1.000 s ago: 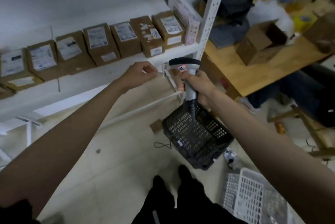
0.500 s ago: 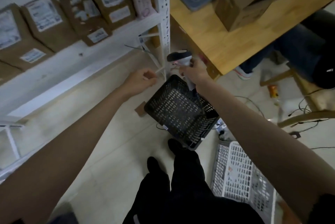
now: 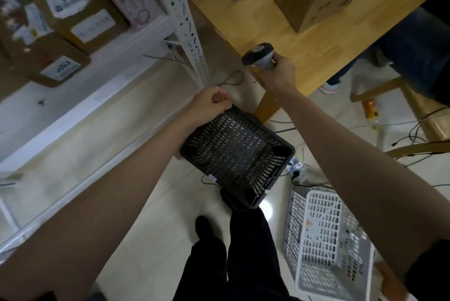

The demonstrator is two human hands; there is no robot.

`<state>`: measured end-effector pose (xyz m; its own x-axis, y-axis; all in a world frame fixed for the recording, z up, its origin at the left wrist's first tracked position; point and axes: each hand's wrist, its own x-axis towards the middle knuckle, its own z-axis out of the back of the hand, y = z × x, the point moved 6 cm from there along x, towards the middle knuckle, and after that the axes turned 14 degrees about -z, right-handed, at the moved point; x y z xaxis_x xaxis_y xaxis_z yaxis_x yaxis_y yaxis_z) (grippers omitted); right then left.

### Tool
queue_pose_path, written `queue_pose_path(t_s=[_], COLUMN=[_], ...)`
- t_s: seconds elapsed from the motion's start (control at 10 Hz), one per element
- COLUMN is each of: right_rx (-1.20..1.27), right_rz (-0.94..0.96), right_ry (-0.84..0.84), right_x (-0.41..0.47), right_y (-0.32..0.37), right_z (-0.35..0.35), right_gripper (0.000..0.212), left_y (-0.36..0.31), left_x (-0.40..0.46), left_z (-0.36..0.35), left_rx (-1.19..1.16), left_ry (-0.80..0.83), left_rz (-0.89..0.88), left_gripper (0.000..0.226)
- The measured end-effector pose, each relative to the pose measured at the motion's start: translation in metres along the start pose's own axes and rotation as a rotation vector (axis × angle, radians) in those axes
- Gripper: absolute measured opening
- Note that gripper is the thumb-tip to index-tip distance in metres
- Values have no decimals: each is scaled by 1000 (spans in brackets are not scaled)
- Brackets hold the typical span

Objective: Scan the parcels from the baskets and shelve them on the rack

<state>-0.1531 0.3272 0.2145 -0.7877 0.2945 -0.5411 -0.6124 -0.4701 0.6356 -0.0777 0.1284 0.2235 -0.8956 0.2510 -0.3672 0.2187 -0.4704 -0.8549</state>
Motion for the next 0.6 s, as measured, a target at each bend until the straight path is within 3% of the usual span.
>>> queue_pose_path(t_s=[0.2,0.4,0.5,0.6], right_rx=[-80,-251,-330,-366], right_rz=[42,-44,-65,-88], right_ry=[-45,-124,-107,-154], right_x=[35,50,50,46], right_y=[2,-19,-16,-14], right_z=[14,15,16,15], right_gripper=[56,40,44,62], left_y=[5,29,41,46], left_x=[32,38,27,18], left_z=[-12,-18,-21,-16], left_rx=[-58,-42,-17,-37], left_ry=[0,21,40,5], left_rz=[4,44,52,47], left_gripper=[8,8,11,11])
